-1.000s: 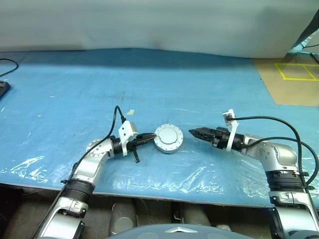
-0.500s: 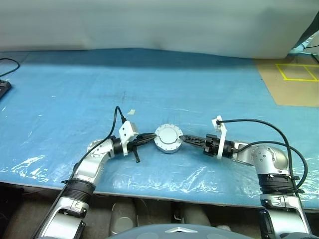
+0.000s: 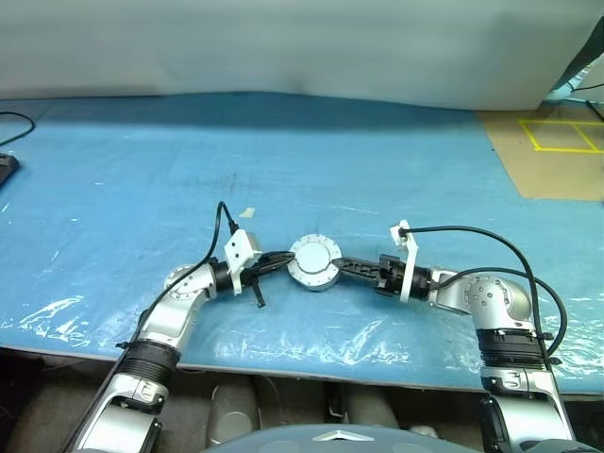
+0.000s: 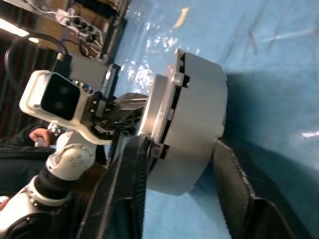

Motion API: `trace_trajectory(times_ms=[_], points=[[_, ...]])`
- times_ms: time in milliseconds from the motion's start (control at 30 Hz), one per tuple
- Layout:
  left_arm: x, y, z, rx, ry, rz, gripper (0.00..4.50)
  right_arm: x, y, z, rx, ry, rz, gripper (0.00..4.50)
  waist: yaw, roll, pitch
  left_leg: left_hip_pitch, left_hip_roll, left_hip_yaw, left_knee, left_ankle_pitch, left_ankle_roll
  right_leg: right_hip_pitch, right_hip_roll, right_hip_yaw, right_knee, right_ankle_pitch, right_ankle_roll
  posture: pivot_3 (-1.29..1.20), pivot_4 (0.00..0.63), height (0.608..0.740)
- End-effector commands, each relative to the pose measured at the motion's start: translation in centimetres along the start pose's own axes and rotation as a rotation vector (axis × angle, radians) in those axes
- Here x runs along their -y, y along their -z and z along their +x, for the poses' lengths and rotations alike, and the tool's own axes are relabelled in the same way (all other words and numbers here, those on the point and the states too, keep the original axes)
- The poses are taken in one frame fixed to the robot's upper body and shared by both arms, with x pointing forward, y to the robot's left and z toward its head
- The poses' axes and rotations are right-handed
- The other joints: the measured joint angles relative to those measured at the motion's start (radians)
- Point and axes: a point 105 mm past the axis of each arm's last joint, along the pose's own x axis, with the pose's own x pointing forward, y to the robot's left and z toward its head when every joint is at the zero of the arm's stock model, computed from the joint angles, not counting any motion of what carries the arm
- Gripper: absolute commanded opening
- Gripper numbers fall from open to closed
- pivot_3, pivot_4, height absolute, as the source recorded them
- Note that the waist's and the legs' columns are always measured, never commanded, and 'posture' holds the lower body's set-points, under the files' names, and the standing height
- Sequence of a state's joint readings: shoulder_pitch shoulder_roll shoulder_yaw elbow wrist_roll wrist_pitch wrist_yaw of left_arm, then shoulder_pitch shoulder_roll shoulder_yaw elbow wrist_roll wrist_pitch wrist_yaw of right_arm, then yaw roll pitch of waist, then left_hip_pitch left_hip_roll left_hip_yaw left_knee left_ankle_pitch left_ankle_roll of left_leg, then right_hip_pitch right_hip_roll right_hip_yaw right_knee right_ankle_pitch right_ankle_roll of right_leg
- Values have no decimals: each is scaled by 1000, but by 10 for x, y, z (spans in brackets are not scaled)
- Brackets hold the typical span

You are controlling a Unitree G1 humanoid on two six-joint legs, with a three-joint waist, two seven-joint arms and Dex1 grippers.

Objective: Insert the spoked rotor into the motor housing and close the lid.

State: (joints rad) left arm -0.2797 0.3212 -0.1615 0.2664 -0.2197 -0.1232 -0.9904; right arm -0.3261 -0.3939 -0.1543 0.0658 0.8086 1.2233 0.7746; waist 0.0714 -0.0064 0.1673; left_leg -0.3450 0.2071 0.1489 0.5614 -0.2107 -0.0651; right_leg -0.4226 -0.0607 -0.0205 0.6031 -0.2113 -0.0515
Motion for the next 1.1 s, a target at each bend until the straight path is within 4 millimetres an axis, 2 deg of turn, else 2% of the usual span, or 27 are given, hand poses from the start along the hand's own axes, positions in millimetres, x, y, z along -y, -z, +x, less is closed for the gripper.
trace_trajectory(times_ms=[33,267,667,800,933,1033,1100], points=[[5,9,1,-36,12,-18,0,-6,-2,3,-1,-29,-8,1173,0,1,0,0,0,0,0,0,0,0,0,0,0,0,0,0,150,740],[4,8,0,-32,7,-25,0,-5,-4,5,10,-26,-4,1143,0,1,-1,0,0,0,0,0,0,0,0,0,0,0,0,0,150,740],[-22,-14,-12,27,-110,-209,0,-3,-45,-4,209,-63,112,1143,-1,2,0,-2,0,0,0,1,-1,-2,0,0,1,0,0,0,150,740],[-25,-20,-16,50,-128,-252,0,-1,-53,-7,248,-68,139,1143,-1,2,0,-5,0,0,0,1,-1,-5,0,0,1,0,-1,0,150,740],[-25,-31,-16,132,-127,-376,0,-8,-73,-12,337,-121,179,1143,-1,3,1,-5,0,0,0,1,-1,-5,1,0,1,0,-1,0,150,740],[-21,-36,-14,175,-120,-445,614,-18,-85,-13,377,-163,179,1143,-3,5,2,-5,0,0,0,1,-1,-5,1,0,2,0,-1,0,150,740],[-20,-40,-13,228,-129,-502,1206,-29,-94,-12,401,-203,171,1143,-3,5,2,-5,0,0,0,1,-1,-6,1,0,2,0,-1,0,150,740]])
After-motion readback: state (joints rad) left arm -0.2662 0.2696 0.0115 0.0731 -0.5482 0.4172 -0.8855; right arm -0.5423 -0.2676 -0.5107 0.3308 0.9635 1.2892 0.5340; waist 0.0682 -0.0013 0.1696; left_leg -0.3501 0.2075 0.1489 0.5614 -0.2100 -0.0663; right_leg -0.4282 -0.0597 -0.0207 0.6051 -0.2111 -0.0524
